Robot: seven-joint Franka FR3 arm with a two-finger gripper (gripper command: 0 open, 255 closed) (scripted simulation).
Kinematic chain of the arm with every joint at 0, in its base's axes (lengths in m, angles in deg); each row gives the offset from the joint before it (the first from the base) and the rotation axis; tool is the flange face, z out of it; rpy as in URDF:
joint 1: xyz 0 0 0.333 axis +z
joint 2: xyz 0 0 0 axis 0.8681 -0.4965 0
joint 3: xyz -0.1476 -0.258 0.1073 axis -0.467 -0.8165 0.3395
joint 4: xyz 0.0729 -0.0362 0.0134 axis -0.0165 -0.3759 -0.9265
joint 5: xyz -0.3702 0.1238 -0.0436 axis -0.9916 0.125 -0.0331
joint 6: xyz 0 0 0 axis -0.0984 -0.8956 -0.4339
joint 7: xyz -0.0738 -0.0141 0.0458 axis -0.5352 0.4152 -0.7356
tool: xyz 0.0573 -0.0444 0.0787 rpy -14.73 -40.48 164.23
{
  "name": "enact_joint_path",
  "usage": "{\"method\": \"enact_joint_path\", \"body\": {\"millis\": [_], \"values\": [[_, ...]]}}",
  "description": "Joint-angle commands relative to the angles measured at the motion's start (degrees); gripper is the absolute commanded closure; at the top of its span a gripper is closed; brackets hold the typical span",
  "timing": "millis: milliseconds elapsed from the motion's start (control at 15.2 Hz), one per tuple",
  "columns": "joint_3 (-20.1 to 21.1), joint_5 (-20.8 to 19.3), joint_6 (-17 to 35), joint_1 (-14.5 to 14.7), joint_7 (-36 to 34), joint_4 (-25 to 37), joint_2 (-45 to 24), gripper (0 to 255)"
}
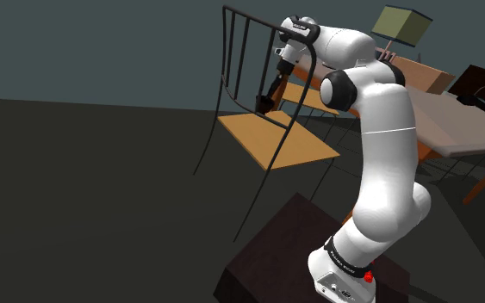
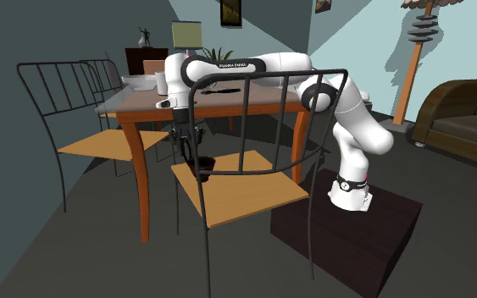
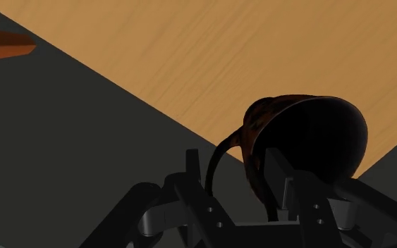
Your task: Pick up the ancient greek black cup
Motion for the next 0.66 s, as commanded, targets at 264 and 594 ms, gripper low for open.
{"method": "enact_joint_path", "body": {"millis": [264,594], "values": [[0.38,0.40,-5.55,-2.12,-1.65,7.57,-1.47,255],[0.81,0.88,-8.92,-3.72,-2.76,12.83,-2.93,255]]}}
